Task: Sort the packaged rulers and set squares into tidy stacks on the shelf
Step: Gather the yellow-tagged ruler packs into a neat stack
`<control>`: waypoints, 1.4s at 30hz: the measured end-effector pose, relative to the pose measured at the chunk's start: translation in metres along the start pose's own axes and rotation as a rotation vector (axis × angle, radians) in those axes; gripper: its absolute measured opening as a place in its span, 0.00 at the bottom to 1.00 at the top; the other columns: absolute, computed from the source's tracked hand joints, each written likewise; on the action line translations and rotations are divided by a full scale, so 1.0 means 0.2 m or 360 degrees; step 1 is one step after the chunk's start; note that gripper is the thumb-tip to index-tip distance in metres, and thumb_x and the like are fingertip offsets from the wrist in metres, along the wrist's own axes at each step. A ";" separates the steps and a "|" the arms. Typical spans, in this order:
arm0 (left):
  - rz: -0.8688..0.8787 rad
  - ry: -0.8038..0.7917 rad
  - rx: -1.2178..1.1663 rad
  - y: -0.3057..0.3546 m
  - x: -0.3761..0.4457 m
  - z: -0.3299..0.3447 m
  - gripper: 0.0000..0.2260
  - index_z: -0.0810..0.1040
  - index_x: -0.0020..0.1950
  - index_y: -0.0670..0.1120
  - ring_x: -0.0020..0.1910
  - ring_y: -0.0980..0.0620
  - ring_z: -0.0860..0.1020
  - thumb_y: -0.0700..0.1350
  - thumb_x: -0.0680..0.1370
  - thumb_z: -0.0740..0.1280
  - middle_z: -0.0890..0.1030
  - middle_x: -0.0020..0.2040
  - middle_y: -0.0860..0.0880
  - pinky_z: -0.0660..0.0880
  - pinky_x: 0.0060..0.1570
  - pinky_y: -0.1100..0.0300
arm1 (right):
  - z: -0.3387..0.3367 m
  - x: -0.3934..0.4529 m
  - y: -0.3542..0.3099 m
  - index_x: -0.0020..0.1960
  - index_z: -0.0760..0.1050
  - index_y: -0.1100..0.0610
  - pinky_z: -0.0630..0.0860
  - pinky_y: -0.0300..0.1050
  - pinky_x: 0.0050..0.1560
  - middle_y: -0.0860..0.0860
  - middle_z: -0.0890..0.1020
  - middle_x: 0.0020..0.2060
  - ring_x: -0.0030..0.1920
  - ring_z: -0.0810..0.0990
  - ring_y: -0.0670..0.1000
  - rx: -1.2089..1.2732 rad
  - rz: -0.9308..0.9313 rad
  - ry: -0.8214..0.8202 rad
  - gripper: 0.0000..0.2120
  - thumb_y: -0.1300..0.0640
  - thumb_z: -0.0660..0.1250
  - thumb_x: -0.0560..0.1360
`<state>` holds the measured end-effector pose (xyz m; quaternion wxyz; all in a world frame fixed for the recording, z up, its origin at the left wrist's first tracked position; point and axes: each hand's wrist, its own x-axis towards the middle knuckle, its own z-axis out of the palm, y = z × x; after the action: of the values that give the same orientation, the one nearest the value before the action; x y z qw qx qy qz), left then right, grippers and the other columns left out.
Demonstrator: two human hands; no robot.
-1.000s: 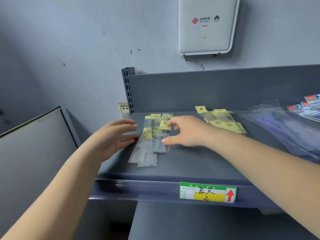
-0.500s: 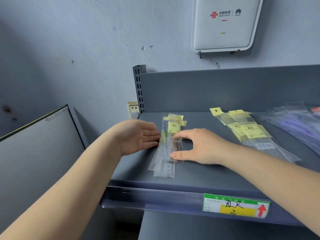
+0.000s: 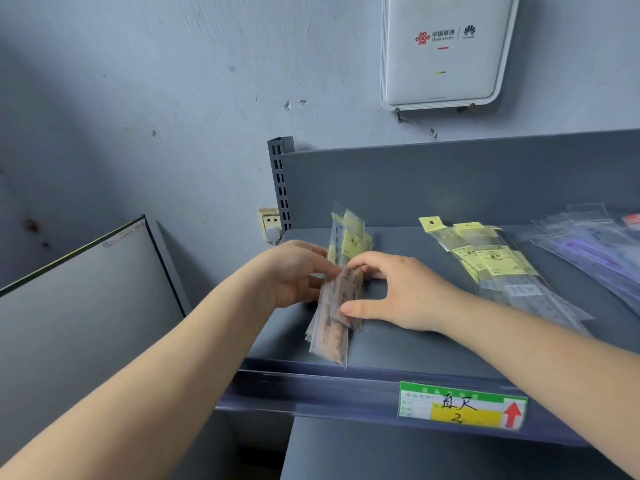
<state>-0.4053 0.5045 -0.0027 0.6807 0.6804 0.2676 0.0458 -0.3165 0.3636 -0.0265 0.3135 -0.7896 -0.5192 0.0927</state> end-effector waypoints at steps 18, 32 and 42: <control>0.0785 0.0116 -0.0403 0.07 -0.13 0.40 0.12 0.78 0.53 0.43 0.28 0.57 0.80 0.30 0.73 0.67 0.83 0.37 0.49 0.75 0.27 0.66 | -0.34 -0.19 0.05 0.55 0.74 0.52 0.77 0.45 0.49 0.50 0.84 0.35 0.37 0.81 0.47 0.0843 0.0142 0.0830 0.17 0.60 0.74 0.69; 0.0753 0.0230 -0.0380 0.09 -0.04 0.54 0.11 0.79 0.47 0.45 0.32 0.54 0.81 0.30 0.72 0.68 0.84 0.39 0.48 0.73 0.37 0.58 | -0.46 -0.39 0.40 0.60 0.75 0.58 0.68 0.40 0.40 0.45 0.77 0.30 0.34 0.75 0.46 -0.0078 0.0555 0.0596 0.24 0.53 0.76 0.66; 0.0781 0.0123 -0.0275 0.09 -0.03 0.66 0.11 0.79 0.51 0.44 0.33 0.55 0.81 0.32 0.72 0.69 0.85 0.40 0.49 0.74 0.38 0.58 | -0.47 -0.42 0.30 0.47 0.76 0.49 0.72 0.36 0.36 0.44 0.79 0.29 0.27 0.74 0.37 0.0414 0.0117 0.0812 0.13 0.47 0.74 0.66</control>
<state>-0.3493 0.3836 0.0070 0.6940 0.6621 0.1154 0.2582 -0.2645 0.2364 -0.0028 0.5290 -0.7589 -0.3783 -0.0318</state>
